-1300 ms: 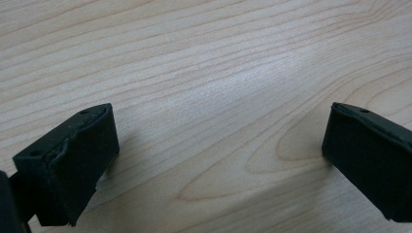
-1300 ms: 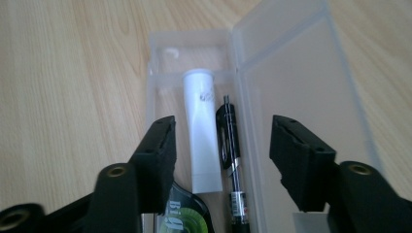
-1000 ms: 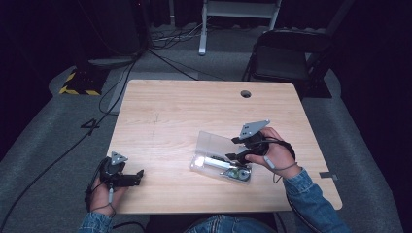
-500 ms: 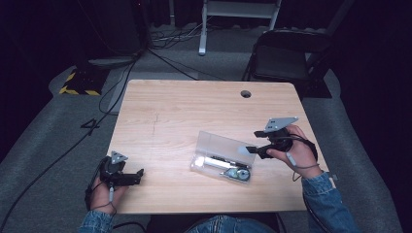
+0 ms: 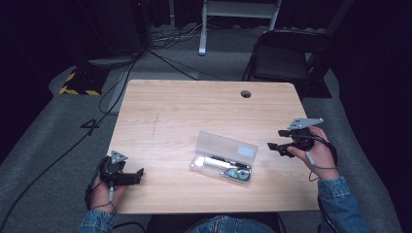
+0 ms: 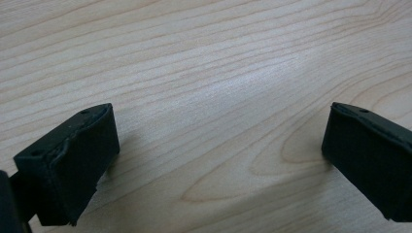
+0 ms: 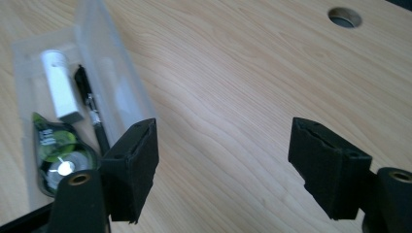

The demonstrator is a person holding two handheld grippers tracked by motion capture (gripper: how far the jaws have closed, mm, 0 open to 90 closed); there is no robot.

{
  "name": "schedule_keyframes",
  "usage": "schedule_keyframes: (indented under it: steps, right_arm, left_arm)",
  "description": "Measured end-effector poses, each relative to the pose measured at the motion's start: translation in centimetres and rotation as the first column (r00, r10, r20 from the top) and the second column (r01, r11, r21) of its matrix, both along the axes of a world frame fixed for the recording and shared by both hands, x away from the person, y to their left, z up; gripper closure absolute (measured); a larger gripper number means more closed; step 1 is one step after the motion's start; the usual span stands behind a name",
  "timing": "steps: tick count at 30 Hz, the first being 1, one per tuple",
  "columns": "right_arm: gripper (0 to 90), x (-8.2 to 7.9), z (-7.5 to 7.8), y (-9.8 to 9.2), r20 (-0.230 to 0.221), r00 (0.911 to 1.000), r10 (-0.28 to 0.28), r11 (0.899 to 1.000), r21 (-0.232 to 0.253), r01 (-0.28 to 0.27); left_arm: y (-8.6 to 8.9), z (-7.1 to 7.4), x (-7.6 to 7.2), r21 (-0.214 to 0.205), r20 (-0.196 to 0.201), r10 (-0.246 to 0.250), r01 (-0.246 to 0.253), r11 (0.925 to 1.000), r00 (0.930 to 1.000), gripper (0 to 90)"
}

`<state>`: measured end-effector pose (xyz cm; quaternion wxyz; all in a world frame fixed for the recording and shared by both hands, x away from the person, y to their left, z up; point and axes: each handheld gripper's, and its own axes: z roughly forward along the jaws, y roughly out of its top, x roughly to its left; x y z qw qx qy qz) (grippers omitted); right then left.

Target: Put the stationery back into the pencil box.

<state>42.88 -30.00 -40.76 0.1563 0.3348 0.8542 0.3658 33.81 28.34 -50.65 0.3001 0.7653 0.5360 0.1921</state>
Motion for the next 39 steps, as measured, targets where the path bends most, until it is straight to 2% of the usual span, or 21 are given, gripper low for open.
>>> schedule_keyframes:
  steps: [4, 12, 17, 18, 20, 27, 34, 38, 39]
  right_arm:
    - [26.8, 0.3, -0.9, -1.8, -0.011, 0.9981, -0.060, 0.998, -0.002, 0.060]
    - [26.4, 0.9, -3.1, -4.0, -0.041, 0.9908, -0.129, 0.992, -0.012, 0.129]
    - [26.0, 1.1, -4.1, -4.5, -0.047, 0.9847, -0.168, 0.986, -0.009, 0.168]
    - [25.7, 1.4, -4.7, -4.6, -0.045, 0.9800, -0.194, 0.981, -0.007, 0.194]
    - [25.4, 1.6, -5.2, -4.8, -0.044, 0.9777, -0.205, 0.979, -0.012, 0.205]
    - [25.2, 2.2, -7.2, -4.8, -0.062, 0.9746, -0.215, 0.977, -0.018, 0.215]
    - [24.5, 2.4, -8.6, -4.7, -0.052, 0.9745, -0.218, 0.976, -0.008, 0.218]
    - [20.8, 2.4, -9.1, -4.7, -0.038, 0.9746, -0.221, 0.975, -0.005, 0.221]
    - [16.5, 2.4, -9.3, -4.7, -0.029, 0.9746, -0.222, 0.975, 0.003, 0.222]
  left_arm:
    - [0.0, 0.0, 0.0, 0.000, 0.000, 0.000, 0.000, 1.0000, 1.0000, 0.3]
    - [0.0, 0.0, 0.0, 0.000, 0.000, 0.000, 0.000, 1.0000, 1.0000, 0.4]
    - [0.0, 0.0, 0.0, 0.000, 0.000, 0.001, -0.001, 1.0000, 1.0000, 0.4]
    - [0.0, 0.0, 0.0, 0.000, 0.000, 0.000, 0.000, 1.0000, 1.0000, 0.4]
    - [0.0, 0.0, 0.0, 0.000, 0.000, 0.000, 0.000, 1.0000, 1.0000, 0.3]
    - [0.0, 0.0, 0.0, 0.000, 0.000, 0.000, 0.000, 1.0000, 1.0000, 0.3]
    - [0.0, 0.0, 0.0, 0.000, 0.001, 0.000, 0.000, 1.0000, 1.0000, 0.3]
    - [0.0, 0.0, 0.0, 0.000, 0.001, 0.000, 0.000, 1.0000, 1.0000, 0.3]
    - [0.0, 0.0, 0.0, 0.000, 0.000, 0.000, 0.000, 1.0000, 1.0000, 0.3]
